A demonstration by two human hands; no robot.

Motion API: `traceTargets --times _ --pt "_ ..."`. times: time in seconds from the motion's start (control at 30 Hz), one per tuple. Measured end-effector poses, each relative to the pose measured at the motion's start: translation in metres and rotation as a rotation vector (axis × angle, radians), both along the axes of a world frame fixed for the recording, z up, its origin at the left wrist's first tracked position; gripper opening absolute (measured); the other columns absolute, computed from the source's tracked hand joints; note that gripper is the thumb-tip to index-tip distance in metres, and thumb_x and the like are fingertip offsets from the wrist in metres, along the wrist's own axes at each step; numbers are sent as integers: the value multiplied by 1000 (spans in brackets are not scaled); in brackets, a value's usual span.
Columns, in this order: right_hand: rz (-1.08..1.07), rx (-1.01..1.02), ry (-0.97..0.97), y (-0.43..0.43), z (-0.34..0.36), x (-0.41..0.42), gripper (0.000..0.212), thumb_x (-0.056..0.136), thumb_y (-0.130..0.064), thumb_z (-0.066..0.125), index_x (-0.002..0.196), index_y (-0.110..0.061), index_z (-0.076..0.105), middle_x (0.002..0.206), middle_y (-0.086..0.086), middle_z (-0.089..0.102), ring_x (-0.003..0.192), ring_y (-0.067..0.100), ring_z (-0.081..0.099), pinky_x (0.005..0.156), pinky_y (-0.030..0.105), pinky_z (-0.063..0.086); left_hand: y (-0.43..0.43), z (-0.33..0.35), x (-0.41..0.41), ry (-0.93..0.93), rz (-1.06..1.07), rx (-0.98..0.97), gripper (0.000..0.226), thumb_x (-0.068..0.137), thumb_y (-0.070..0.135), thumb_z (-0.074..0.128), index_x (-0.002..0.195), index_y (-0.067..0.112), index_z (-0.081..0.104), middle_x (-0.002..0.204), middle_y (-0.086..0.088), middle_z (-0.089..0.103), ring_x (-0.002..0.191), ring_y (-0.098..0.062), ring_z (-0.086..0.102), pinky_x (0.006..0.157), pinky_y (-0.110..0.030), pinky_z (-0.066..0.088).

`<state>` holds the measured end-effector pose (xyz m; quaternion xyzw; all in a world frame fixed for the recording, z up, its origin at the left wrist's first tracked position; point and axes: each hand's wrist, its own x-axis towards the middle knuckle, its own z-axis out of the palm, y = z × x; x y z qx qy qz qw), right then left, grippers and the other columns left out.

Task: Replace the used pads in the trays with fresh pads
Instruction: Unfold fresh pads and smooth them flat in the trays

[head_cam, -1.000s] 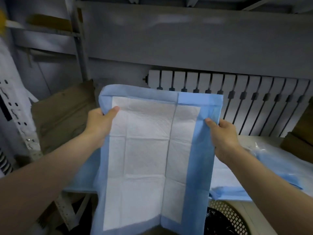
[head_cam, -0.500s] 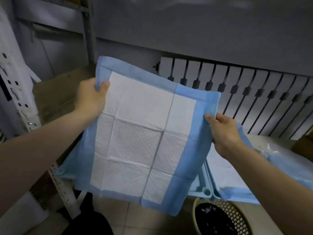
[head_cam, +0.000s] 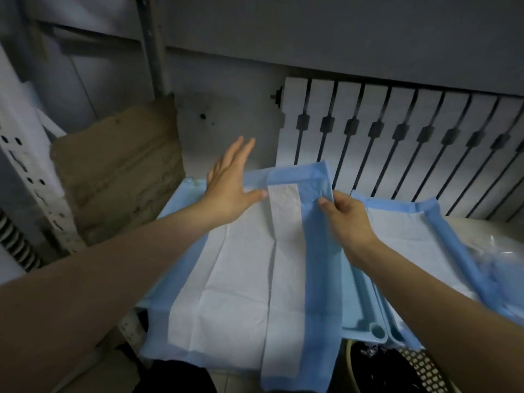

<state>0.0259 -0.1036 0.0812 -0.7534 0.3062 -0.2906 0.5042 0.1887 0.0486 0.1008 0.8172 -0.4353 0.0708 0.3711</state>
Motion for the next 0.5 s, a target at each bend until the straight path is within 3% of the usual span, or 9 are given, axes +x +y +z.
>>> traceTargets --times 0.1,0.2,0.27,0.33,0.4,0.5 --pt "126 -54 -28 3 6 -5 27 99 -23 51 96 1 62 79 22 52 74 17 48 68 31 40 -9 12 -3 58 -120 17 102 77 34 78 153 33 10 161 8 4 148 -17 8 121 -44 11" --pt "231 -108 -39 6 13 -15 28 99 -22 50 91 3 59 75 11 47 70 14 42 66 31 36 -13 27 -7 84 -164 117 102 73 41 80 152 31 17 157 5 25 146 -13 17 121 -39 1" --pt "274 -112 -56 7 18 -22 29 100 -22 50 93 5 59 78 8 49 72 14 43 68 31 36 -11 37 -9 201 -187 148 81 71 38 82 141 26 42 131 4 57 132 -15 43 118 -37 22" --pt "273 -92 -63 9 21 -30 25 100 -21 51 89 -2 64 76 4 53 70 10 46 66 27 38 -8 45 -14 277 -206 140 45 70 34 84 109 15 68 97 2 68 98 -13 62 88 -30 48" --pt "213 -89 -68 10 22 -34 19 97 -20 55 86 -10 66 76 -2 59 69 9 50 65 23 41 -5 49 -21 283 -197 106 31 71 32 83 85 7 72 74 -2 62 68 -11 54 63 -26 41" --pt "-23 -201 -106 10 27 -40 10 89 -26 67 96 -20 63 88 -3 63 75 13 55 68 25 48 -1 51 -33 332 -180 -4 22 73 26 83 78 7 73 65 3 58 58 -5 48 53 -16 37"
